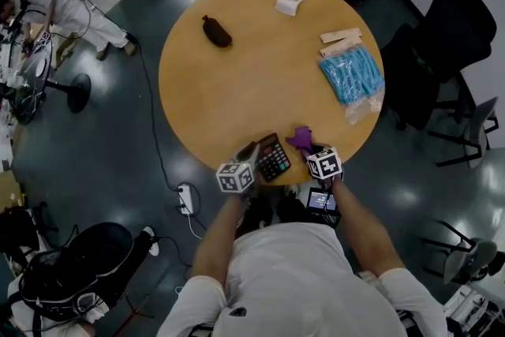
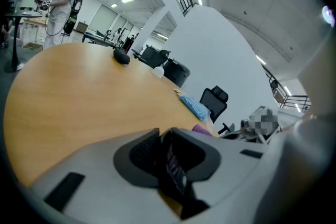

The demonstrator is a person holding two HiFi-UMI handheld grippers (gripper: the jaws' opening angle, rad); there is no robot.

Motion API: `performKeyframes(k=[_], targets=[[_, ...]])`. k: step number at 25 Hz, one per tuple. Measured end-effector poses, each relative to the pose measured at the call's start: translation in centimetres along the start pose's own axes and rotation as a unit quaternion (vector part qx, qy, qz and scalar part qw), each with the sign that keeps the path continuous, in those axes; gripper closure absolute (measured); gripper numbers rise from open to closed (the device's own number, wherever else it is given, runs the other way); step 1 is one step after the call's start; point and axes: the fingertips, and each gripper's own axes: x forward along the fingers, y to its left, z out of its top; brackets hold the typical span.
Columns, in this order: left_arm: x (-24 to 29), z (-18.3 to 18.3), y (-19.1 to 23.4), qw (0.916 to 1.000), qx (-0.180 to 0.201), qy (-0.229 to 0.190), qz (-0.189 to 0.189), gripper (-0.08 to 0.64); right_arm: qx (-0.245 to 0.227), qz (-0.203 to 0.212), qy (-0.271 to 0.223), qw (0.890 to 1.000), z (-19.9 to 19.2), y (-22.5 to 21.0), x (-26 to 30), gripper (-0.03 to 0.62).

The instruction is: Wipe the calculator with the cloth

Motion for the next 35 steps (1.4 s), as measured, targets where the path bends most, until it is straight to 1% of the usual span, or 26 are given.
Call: performKeyframes(k=[4, 10, 16, 18, 22, 27, 31, 35], targets=[[-0.3, -0.2, 0.7, 0.9998, 0.011, 0.001, 0.018, 0.491, 0.0, 0.001, -0.003, 1.0, 0.1, 0.1, -0.1, 0.503], [-0.5, -0.5, 1.8, 0.9981, 0.02, 0.01, 0.058, 0.464, 0.001, -0.007, -0.004, 1.0, 0.0, -0.1, -0.2, 0.503], [-1.5, -0.8, 3.1, 0.9954, 0.005, 0.015, 0.094, 0.448, 0.001, -0.016, 0.001, 1.0, -0.2, 0.0, 0.0, 0.503], [-1.9, -0.7, 3.6, 0.9941, 0.001, 0.009, 0.108, 0.446, 0.002, -0.018, 0.003, 1.0, -0.2, 0.0, 0.2, 0.503], [-3.3, 0.3, 4.9, 0.9902, -0.005, -0.019, 0.138, 0.446, 0.002, -0.027, 0.007, 1.0, -0.2, 0.1, 0.5, 0.502], [-5.4, 1.9, 5.3, 0.9891, 0.006, -0.035, 0.143, 0.446, 0.0, -0.026, 0.009, 1.0, -0.2, 0.5, 0.8, 0.503], [-8.1, 3.4, 4.2, 0.9879, 0.015, -0.064, 0.14, 0.446, 0.013, -0.031, 0.01, 0.999, -0.3, 0.5, 1.0, 0.498], [-10.5, 3.7, 1.5, 0.9882, 0.038, -0.071, 0.13, 0.446, 0.012, -0.034, 0.008, 0.999, -0.2, 0.9, 1.1, 0.432]])
